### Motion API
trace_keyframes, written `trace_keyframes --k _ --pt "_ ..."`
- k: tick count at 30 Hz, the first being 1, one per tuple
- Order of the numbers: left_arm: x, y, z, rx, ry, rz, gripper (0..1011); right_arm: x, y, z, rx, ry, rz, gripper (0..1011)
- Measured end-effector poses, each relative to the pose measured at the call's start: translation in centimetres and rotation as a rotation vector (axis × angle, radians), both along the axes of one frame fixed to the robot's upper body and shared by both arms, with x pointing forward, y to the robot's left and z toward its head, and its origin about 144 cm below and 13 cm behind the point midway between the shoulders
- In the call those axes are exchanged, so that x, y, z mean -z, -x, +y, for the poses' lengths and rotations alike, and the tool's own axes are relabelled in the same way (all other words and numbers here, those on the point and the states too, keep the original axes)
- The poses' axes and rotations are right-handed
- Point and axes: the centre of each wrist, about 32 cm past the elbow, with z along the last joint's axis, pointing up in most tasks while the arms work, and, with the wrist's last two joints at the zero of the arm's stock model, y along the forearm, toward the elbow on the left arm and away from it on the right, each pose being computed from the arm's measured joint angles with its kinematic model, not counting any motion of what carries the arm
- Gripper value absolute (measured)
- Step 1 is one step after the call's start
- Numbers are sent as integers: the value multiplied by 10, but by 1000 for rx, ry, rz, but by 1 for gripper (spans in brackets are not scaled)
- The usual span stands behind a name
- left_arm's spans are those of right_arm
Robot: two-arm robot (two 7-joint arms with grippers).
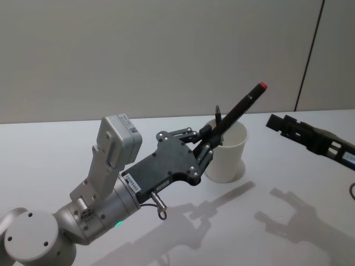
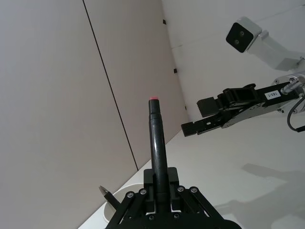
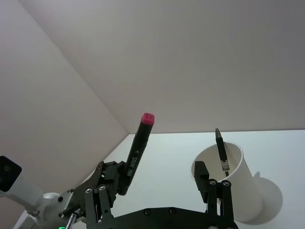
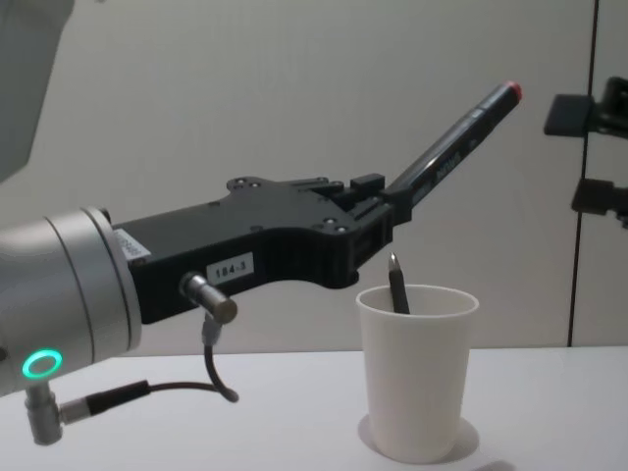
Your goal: Place the pen into the pen holder.
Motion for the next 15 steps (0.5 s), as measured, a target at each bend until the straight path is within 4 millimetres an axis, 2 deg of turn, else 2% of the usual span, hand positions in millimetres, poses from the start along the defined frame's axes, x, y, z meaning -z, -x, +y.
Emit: trace_keyframes --k 15 --pt "0 0 0 0 0 0 173 5 -8 27 2 -49 6 1001"
